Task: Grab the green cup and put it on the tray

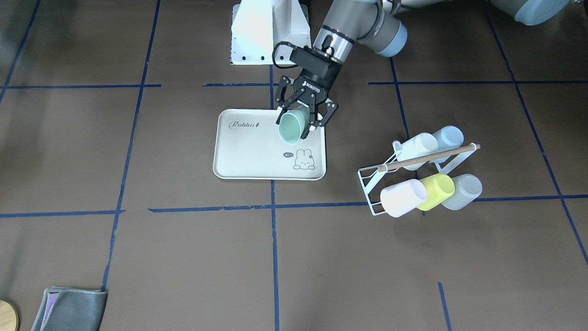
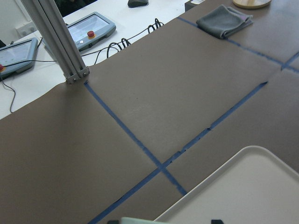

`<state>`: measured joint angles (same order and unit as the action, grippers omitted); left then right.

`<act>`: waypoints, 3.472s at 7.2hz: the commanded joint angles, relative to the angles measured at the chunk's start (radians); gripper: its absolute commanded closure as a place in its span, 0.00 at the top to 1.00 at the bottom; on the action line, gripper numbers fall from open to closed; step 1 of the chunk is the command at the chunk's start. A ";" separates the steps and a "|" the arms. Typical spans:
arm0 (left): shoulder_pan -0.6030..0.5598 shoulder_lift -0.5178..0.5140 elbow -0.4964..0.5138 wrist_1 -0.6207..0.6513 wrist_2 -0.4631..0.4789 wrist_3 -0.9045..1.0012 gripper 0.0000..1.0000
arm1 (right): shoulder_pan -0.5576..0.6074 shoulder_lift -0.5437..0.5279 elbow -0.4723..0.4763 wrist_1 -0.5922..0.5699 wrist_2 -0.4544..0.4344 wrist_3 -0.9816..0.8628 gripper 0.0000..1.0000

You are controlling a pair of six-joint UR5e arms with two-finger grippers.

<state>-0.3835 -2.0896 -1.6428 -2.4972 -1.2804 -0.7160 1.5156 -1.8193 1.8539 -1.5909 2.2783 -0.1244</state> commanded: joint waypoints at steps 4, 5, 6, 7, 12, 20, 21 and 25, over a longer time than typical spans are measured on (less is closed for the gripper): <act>0.032 -0.089 0.248 -0.301 0.000 -0.007 0.84 | 0.000 0.008 -0.010 0.000 0.000 -0.001 1.00; 0.037 -0.087 0.270 -0.342 0.000 -0.005 0.87 | 0.000 0.008 -0.010 0.000 0.000 -0.001 1.00; 0.038 -0.086 0.314 -0.406 0.000 -0.003 0.87 | 0.000 0.008 -0.010 0.000 0.000 -0.001 1.00; 0.038 -0.084 0.336 -0.429 0.003 -0.003 0.87 | 0.000 0.008 -0.010 0.000 0.000 -0.001 1.00; 0.038 -0.084 0.311 -0.431 -0.005 0.001 0.90 | 0.000 0.008 -0.010 0.000 0.000 0.000 1.00; -0.314 0.112 -0.170 0.159 -0.581 0.217 1.00 | 0.000 0.017 -0.007 0.003 -0.002 0.000 1.00; -0.381 0.112 -0.225 0.279 -0.670 0.281 1.00 | 0.000 0.017 -0.007 0.003 -0.002 0.000 1.00; -0.705 0.209 -0.267 0.651 -0.932 0.776 1.00 | 0.000 0.018 -0.009 0.003 -0.002 0.000 1.00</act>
<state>-1.0154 -1.9275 -1.9021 -1.9429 -2.1784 -0.0835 1.5156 -1.8015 1.8460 -1.5877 2.2765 -0.1243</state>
